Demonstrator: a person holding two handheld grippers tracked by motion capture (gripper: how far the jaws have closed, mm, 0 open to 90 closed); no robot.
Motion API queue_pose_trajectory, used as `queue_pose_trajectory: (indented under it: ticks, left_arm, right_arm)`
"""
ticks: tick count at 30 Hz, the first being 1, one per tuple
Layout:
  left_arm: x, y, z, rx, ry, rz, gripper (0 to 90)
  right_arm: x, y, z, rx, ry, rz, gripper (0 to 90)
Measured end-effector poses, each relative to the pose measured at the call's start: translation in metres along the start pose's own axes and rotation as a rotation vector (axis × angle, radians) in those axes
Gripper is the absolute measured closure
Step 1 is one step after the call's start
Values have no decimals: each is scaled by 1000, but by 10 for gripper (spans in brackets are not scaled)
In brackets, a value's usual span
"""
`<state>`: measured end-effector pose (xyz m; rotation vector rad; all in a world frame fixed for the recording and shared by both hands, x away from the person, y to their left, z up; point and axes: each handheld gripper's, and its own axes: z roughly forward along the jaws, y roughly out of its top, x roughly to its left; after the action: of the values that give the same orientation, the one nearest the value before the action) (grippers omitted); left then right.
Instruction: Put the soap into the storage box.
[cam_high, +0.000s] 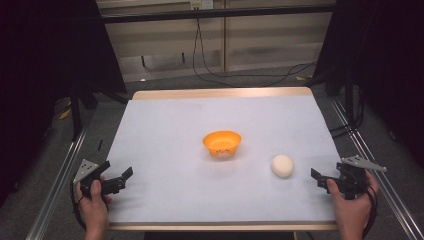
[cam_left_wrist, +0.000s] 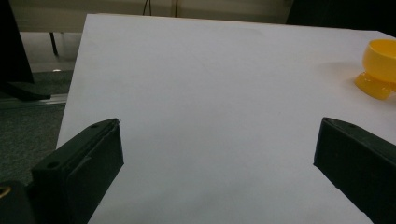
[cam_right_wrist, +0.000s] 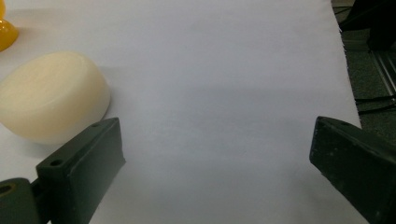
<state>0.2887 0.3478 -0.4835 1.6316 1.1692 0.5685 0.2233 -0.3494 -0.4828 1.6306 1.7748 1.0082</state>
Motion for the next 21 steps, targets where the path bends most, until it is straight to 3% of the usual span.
queue_pose_trajectory:
  ticks: [13, 21]
  left_arm:
    - [0, 0, 0, 2, 2, 10, 12]
    - [0, 0, 0, 3, 1, 14, 12]
  right_arm:
    - [2, 6, 3, 46, -16, -17, 73]
    - [7, 15, 3, 95, 27, -9, 102]
